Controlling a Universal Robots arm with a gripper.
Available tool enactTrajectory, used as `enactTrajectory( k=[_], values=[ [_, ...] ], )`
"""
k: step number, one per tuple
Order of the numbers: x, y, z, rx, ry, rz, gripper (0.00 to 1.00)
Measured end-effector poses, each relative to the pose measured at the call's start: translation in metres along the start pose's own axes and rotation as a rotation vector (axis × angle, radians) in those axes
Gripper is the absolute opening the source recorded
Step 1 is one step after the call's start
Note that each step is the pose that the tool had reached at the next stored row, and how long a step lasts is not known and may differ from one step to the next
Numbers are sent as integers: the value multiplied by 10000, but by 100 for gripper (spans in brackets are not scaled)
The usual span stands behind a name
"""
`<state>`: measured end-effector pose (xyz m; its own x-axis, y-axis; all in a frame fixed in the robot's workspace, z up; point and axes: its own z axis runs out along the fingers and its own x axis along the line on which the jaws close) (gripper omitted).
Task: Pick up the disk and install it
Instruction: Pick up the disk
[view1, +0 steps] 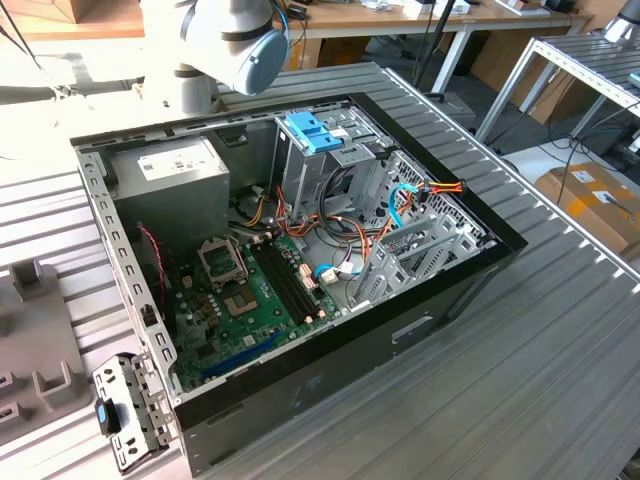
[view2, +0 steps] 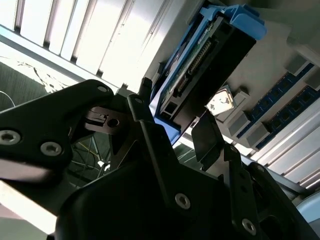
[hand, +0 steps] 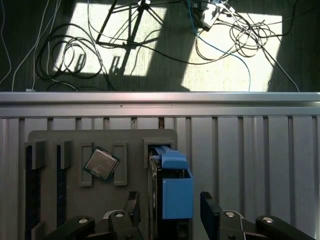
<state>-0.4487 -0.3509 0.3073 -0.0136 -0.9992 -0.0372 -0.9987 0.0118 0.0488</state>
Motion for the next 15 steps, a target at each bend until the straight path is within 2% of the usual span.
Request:
enactTrajectory(
  k=[15],
  values=[
    [2,-3,64,0,0,0,60]
  ],
)
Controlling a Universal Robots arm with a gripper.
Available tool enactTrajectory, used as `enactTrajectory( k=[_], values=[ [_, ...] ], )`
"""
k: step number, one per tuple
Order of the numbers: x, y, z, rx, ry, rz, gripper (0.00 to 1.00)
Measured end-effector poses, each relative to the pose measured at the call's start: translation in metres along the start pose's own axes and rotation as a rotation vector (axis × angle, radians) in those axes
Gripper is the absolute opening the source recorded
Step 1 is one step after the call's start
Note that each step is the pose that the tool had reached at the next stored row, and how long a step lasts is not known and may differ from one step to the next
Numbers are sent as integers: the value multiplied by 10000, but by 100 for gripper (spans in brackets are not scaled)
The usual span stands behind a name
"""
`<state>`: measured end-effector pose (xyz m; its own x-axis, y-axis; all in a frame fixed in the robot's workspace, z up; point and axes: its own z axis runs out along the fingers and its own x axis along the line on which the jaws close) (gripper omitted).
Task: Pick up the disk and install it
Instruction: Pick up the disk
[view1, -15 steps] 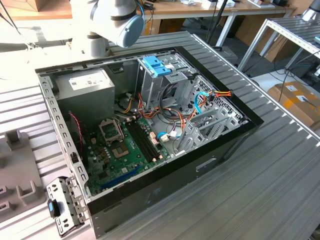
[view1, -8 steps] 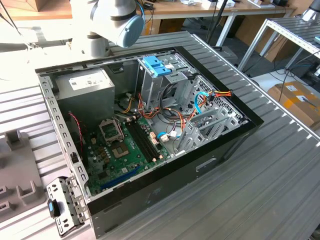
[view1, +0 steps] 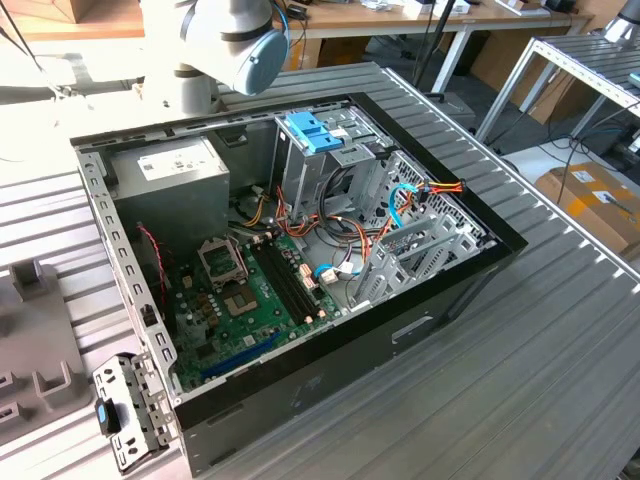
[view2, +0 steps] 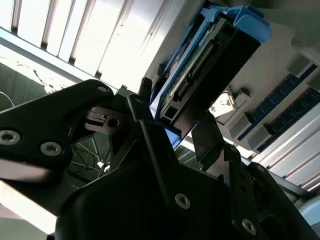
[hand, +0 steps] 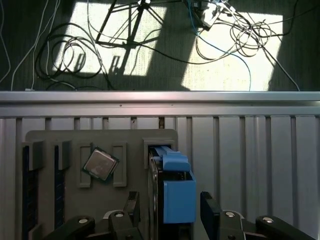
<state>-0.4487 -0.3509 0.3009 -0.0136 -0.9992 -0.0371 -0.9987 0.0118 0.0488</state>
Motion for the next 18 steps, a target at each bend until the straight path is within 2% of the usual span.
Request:
enactTrajectory(
  k=[18],
  values=[
    [4,-5,108,0,0,0,60]
  ],
)
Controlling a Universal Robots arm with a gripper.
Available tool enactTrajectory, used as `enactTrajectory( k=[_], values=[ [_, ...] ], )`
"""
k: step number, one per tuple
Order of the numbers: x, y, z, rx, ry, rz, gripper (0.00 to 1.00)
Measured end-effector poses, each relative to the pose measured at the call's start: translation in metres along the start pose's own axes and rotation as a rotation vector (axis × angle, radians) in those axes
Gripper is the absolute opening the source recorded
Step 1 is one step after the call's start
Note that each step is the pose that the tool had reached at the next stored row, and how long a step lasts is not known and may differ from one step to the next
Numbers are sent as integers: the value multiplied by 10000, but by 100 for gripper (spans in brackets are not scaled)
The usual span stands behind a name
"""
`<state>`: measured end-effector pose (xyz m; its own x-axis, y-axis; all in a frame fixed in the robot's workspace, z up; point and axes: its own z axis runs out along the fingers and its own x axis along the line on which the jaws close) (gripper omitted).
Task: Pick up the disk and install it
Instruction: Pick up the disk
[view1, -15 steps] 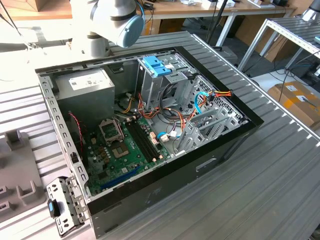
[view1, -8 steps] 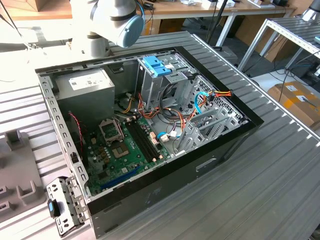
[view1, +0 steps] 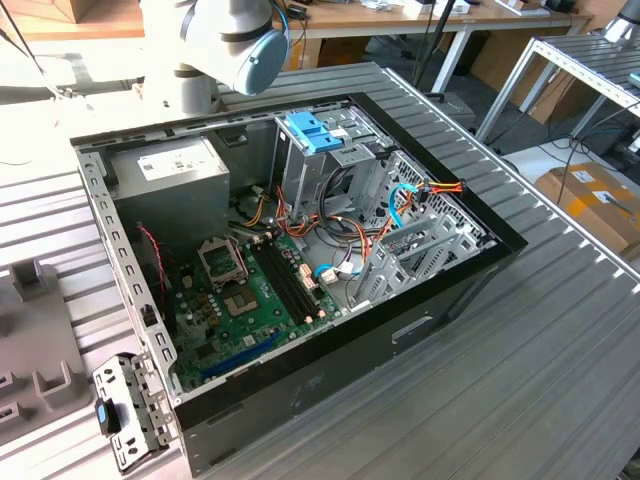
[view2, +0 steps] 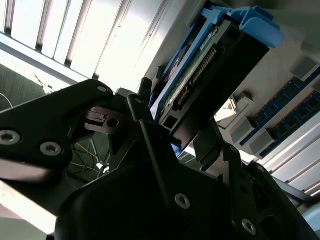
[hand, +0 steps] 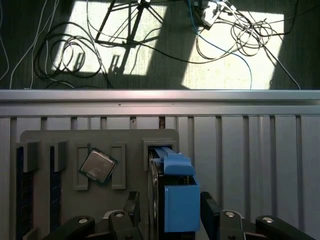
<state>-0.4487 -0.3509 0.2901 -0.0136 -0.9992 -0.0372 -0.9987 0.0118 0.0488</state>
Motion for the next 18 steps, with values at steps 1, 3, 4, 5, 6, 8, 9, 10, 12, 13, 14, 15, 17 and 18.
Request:
enactTrajectory(
  k=[1,3,4,5,6,8,9,10,12,13,14,15,17,18],
  values=[
    [0,0,4,0,0,0,60],
    [1,-1,14,0,0,0,60],
    [1,-1,18,0,0,0,60],
    [1,-1,21,-1,0,0,60],
    [1,-1,30,0,0,0,60],
    [2,-2,43,0,0,0,60],
    [2,-2,47,-1,0,-1,60],
    [2,-2,51,-2,1,0,60],
    [2,-3,54,-3,3,-70,60],
    [2,-3,54,-5,7,-140,60],
    [2,-3,55,-8,11,-230,60],
    [2,-3,55,-13,17,-356,60],
    [1,-3,55,-19,25,-535,60],
    [1,-2,55,-20,26,-541,60]
  ],
)
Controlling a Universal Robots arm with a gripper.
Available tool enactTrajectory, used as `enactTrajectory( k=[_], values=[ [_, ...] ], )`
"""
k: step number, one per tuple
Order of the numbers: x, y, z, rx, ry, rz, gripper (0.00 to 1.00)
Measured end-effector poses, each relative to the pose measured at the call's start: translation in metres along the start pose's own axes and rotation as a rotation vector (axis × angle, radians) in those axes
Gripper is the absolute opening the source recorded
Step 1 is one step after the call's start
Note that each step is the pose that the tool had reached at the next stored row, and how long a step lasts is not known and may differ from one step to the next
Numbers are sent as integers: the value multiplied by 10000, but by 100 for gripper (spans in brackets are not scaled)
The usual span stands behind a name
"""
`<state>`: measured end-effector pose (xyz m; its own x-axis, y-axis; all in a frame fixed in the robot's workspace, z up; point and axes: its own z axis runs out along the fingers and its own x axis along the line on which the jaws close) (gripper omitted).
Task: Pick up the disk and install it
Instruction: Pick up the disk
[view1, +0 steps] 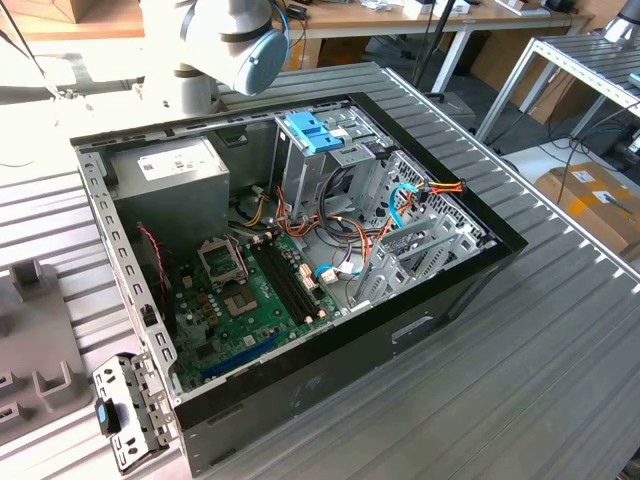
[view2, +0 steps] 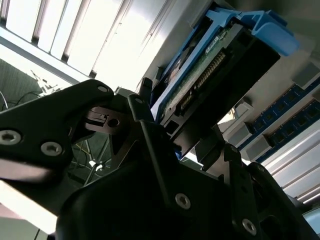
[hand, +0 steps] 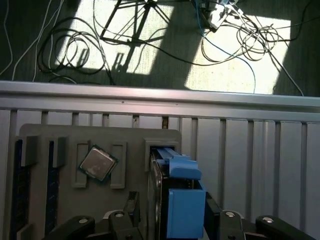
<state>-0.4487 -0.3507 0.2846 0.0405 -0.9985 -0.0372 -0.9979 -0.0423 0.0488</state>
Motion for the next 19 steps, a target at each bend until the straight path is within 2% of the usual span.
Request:
enactTrajectory(
  k=[8,12,19],
  values=[
    [-26,-1,1,0,0,-9,60],
    [-27,12,3,-7,10,-205,60],
    [-28,13,4,-8,10,-211,60]
  ],
)
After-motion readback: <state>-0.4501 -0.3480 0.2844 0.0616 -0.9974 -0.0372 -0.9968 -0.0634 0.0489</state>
